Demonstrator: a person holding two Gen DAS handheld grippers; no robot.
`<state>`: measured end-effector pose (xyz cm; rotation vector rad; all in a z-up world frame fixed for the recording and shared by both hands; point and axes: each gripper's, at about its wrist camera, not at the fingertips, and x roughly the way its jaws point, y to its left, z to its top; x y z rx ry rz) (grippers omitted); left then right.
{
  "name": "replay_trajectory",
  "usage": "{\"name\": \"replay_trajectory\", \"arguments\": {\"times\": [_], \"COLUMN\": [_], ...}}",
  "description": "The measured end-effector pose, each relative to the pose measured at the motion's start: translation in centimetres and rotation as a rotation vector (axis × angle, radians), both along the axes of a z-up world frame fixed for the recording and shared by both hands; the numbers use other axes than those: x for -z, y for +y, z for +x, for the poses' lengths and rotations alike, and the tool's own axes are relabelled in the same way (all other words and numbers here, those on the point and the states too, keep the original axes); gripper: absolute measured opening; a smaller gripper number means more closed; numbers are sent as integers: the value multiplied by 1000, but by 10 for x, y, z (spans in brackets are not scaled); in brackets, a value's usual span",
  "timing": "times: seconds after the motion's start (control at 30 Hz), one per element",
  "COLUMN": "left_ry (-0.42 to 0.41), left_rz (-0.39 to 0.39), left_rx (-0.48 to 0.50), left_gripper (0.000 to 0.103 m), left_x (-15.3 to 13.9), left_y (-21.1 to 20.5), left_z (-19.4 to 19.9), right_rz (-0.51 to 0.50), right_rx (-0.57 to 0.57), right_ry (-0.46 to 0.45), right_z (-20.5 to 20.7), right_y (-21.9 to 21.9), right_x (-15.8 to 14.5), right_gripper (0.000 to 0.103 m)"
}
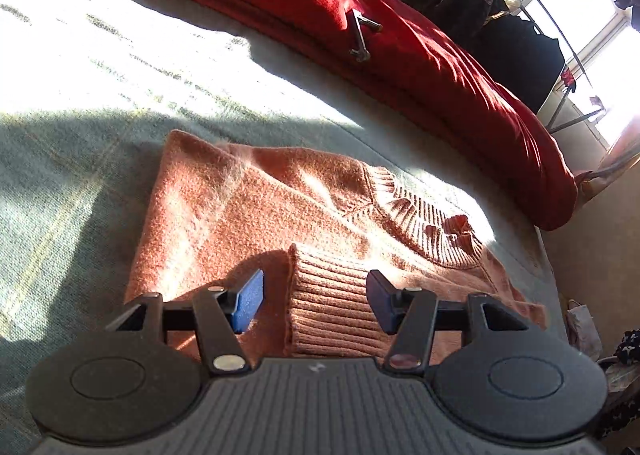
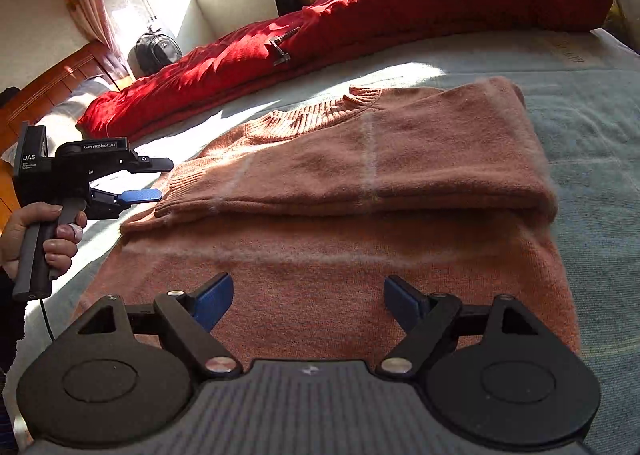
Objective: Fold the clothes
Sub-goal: 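Close the left gripper on the ribbed cuff of the folded sleeve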
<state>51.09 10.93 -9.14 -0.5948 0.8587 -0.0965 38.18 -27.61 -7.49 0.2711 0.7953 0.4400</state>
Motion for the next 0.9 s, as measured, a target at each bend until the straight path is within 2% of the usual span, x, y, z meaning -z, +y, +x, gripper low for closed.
{"name": "replay_trajectory", "arguments": {"times": [0.17, 0.23, 0.27, 0.3, 0.37, 0.47, 0.63, 0.9], "left_ry": [-30, -40, -46, -53, -66, -101, -232, -221], "left_rz": [-29, 17, 34, 52, 87, 124, 111, 116], "left_rx": [52, 74, 77, 80, 85, 96, 137, 115], "left_gripper": [59, 58, 52, 36, 22, 14, 7, 7], "left_x": [3, 2, 0, -2, -6, -19, -62, -69], "left_y": [-9, -18, -19, -21, -23, -26, -31, -19], "left_z": [7, 8, 7, 7, 6, 6, 9, 10], "right_rz": [1, 7, 9, 11, 12, 12, 17, 19], "right_rx": [1, 7, 10, 11, 11, 33, 83, 139], "right_ry": [-13, -11, -10, -9, -11, -24, -49, -61], "right_z": [-3, -4, -5, -5, -6, -6, -3, 3], "right_y": [2, 1, 0, -1, -3, -9, -24, -42], "right_x": [0, 0, 0, 0, -2, -6, -14, -18], "right_gripper": [88, 88, 88, 88, 88, 88, 88, 88]}}
